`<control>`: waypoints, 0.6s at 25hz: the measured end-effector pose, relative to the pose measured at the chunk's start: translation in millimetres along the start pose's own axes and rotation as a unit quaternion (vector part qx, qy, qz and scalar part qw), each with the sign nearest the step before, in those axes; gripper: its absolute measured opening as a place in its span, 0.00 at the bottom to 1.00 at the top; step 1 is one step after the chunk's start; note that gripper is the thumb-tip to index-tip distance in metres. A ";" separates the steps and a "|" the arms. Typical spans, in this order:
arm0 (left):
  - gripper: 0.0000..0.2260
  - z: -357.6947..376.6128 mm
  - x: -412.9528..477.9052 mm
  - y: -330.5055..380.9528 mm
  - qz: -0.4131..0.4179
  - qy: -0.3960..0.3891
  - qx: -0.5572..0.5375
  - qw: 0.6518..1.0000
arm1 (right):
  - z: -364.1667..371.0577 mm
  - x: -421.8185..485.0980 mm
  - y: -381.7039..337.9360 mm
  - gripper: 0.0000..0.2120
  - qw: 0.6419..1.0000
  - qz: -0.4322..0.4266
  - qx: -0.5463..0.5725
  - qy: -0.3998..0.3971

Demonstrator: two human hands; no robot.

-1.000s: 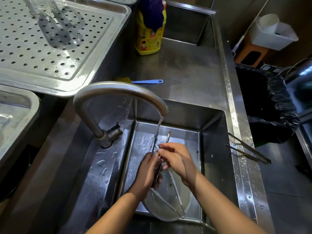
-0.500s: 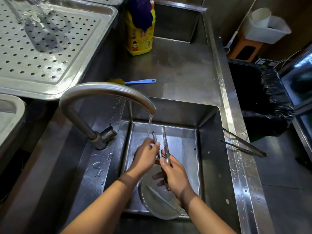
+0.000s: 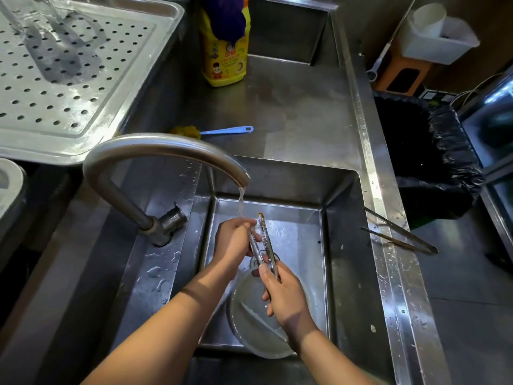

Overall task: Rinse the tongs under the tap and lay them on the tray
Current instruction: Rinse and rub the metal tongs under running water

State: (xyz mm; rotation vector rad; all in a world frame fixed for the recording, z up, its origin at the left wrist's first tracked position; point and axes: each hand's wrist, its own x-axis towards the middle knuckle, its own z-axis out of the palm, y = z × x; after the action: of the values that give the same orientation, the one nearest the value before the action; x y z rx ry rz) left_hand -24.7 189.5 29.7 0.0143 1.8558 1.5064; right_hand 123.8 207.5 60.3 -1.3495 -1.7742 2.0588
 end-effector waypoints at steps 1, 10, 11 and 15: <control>0.12 -1.4 -0.5 -2.4 -0.003 -0.015 -0.006 1.000 | -1.2 0.3 2.1 0.06 1.000 0.006 -0.001 0.000; 0.13 1.6 -6.1 -6.1 -0.035 0.065 -0.075 0.994 | 3.0 2.0 -8.5 0.18 0.999 0.040 -0.016 -0.019; 0.14 1.9 -5.8 -4.4 -0.039 0.064 -0.072 0.995 | 2.5 3.3 -11.0 0.19 0.999 0.043 -0.018 -0.019; 0.11 0.1 -2.7 -1.4 -0.057 0.023 -0.051 0.997 | -4.5 5.4 -15.5 0.22 0.998 0.054 -0.038 -0.023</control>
State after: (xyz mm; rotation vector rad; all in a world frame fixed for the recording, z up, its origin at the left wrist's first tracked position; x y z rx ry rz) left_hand -22.1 187.9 29.9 -0.1720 1.7826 1.5305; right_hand 116.6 218.9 70.8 -1.4614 -1.8552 2.1141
